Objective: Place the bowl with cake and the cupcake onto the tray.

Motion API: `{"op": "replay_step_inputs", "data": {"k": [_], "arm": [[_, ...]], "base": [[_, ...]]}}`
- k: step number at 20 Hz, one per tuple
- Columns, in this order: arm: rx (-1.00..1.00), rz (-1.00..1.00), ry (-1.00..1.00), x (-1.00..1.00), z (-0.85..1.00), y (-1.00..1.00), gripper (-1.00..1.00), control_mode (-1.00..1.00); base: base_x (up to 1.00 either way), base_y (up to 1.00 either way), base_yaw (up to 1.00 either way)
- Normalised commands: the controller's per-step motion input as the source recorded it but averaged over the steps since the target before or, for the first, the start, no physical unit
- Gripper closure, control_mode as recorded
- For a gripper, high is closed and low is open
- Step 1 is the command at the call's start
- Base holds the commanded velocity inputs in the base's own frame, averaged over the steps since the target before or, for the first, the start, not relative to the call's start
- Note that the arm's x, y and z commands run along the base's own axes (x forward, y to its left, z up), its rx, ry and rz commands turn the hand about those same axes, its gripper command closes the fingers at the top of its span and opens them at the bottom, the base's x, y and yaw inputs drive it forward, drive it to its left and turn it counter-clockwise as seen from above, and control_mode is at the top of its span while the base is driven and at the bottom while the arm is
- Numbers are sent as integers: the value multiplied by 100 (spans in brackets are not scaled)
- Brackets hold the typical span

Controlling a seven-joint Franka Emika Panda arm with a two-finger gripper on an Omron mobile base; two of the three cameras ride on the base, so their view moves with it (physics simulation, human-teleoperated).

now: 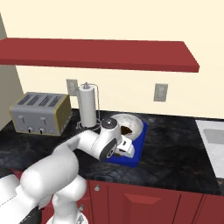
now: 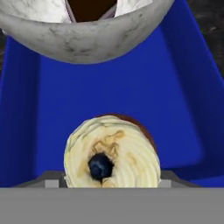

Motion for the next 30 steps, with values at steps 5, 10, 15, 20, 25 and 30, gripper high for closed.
{"op": "replay_step_inputs", "data": {"k": [5, 10, 15, 20, 25, 30], "arm": [[0, 5, 0, 1, 0, -1, -100, -100], [0, 4, 0, 0, -6, -9, -100, -100], [1, 1, 5, 1, 12, -8, -100, -100], [0, 0, 5, -19, 49, 0, -100, -100], [-2, -5, 0, -38, 55, 27, -100, -100], [0, -8, -6, -27, 25, 68, -100, -100]], "base": [[0, 0, 0], [0, 0, 0], [0, 0, 0], [0, 0, 0], [0, 0, 0], [0, 0, 0]]}}
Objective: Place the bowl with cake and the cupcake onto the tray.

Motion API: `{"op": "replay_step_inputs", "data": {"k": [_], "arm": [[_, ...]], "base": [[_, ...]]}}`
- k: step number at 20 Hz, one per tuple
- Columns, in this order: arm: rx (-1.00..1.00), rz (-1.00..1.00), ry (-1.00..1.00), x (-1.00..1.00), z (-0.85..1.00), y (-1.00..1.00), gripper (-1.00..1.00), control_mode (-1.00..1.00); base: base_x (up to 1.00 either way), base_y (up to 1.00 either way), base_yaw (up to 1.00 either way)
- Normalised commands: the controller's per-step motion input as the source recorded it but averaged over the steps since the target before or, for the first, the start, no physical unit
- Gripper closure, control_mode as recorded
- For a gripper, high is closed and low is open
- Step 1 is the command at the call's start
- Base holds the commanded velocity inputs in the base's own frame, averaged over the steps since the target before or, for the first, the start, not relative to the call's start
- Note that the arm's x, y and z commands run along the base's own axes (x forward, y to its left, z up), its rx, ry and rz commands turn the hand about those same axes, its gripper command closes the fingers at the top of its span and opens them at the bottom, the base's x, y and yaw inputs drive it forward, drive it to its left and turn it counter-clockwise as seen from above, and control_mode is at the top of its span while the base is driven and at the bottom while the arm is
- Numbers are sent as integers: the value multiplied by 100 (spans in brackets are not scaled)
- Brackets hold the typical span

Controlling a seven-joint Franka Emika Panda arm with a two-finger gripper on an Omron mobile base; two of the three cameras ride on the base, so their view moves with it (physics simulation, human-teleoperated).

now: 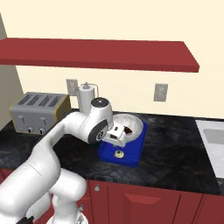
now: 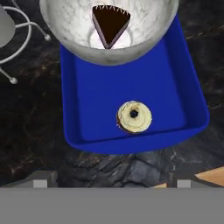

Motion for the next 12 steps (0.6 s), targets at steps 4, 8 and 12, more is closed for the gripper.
{"op": "replay_step_inputs", "data": {"k": [4, 8, 12], "arm": [[0, -9, -16, -31, 5, 88, -100, -100], [-1, -8, -14, 0, 11, 100, -100, -100], [-2, -2, -5, -2, 3, 100, -100, -100]], "base": [[0, 0, 0], [0, 0, 0], [0, 0, 0]]}}
